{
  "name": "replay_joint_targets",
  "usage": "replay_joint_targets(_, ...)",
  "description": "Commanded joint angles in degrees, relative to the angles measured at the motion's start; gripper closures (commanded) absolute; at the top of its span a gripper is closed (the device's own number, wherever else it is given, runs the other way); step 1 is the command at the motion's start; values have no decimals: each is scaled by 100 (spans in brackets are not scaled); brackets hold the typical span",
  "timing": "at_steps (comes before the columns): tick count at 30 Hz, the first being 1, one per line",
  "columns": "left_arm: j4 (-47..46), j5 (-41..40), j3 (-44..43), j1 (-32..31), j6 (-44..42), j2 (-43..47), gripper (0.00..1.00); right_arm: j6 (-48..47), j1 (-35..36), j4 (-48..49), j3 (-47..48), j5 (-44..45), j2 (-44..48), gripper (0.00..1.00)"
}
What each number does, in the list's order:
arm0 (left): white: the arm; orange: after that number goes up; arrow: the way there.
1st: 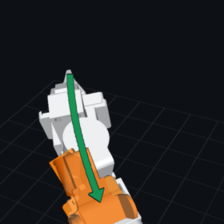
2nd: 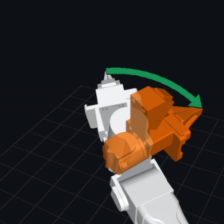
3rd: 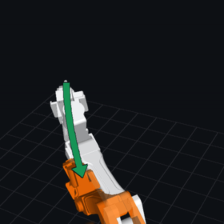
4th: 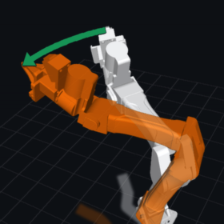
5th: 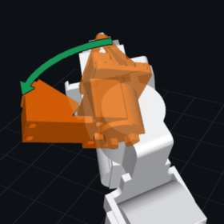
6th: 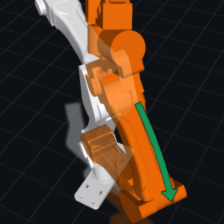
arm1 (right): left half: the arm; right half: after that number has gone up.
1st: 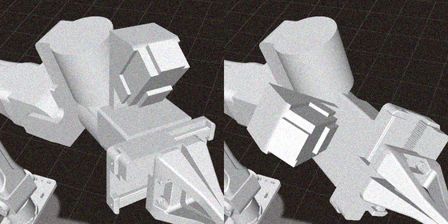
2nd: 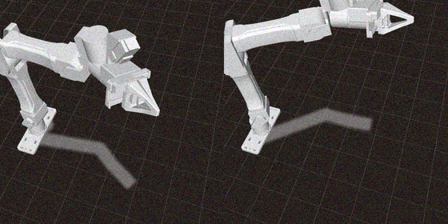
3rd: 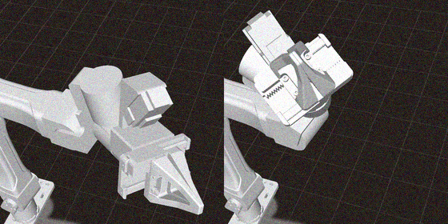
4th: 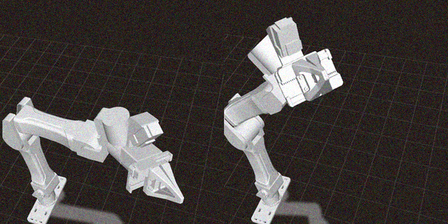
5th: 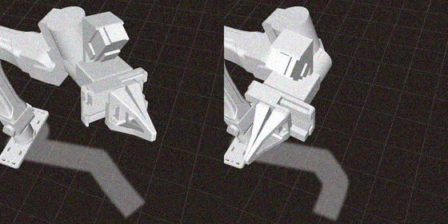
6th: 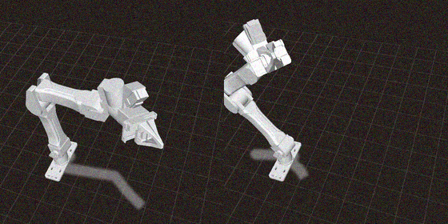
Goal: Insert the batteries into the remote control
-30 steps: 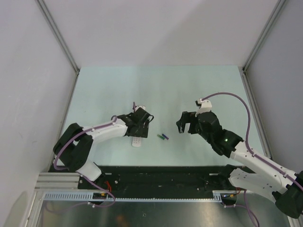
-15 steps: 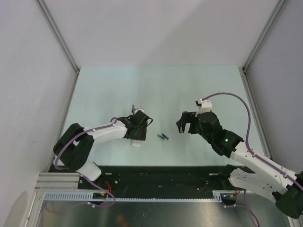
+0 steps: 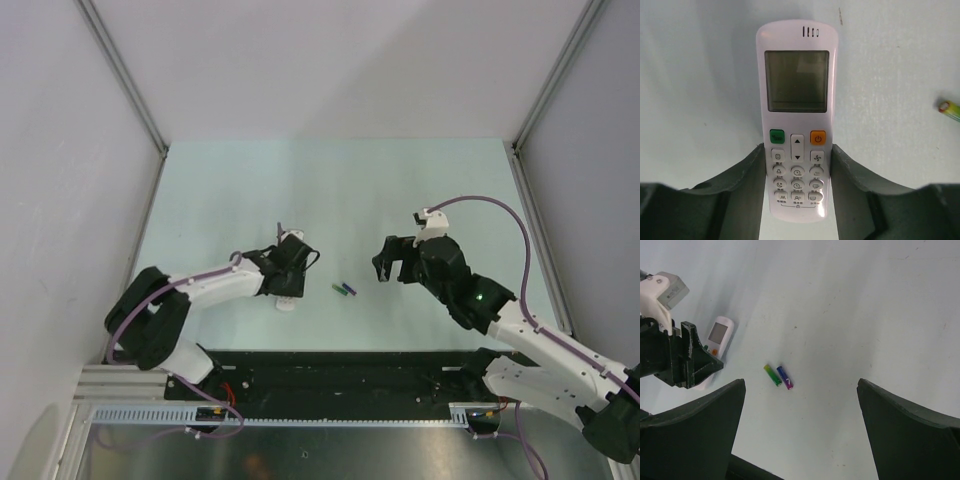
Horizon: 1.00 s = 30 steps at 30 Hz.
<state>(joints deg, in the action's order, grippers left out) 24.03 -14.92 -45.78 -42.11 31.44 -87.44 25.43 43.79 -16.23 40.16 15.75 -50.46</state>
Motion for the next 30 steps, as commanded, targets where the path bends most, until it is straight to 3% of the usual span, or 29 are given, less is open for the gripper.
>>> replay_joint_targets(1,-136,33,-27,-26,-6,946,100,76,24,181,35,-89,238,0)
replay_joint_targets(5,-223,243,-282,-34,-190,2009,100,137,24,208,211,-107,229,1)
replay_joint_targets(11,-1645,2298,-134,-34,-411,3029,100,251,-186,664,360,-510,509,5)
replay_joint_targets(14,-2742,3221,296,-26,-297,3320,100,400,-1008,700,624,-2044,616,3)
replay_joint_targets(15,-3077,3484,585,-34,-236,3530,100,697,-1291,744,642,-2928,659,3)
replay_joint_targets(18,-4238,4083,1034,-34,72,3751,100,1182,-2040,911,642,-4206,756,0)
replay_joint_targets(20,-4783,4391,1158,-34,204,3787,100,1245,-2181,1025,633,-4492,853,0)
replay_joint_targets(26,-5478,5005,1273,-34,363,3743,100,1377,-1866,1403,607,-4721,1179,0)
replay_joint_targets(30,-5558,5157,1150,-34,442,3541,100,1281,-1165,1543,607,-4345,1117,0)
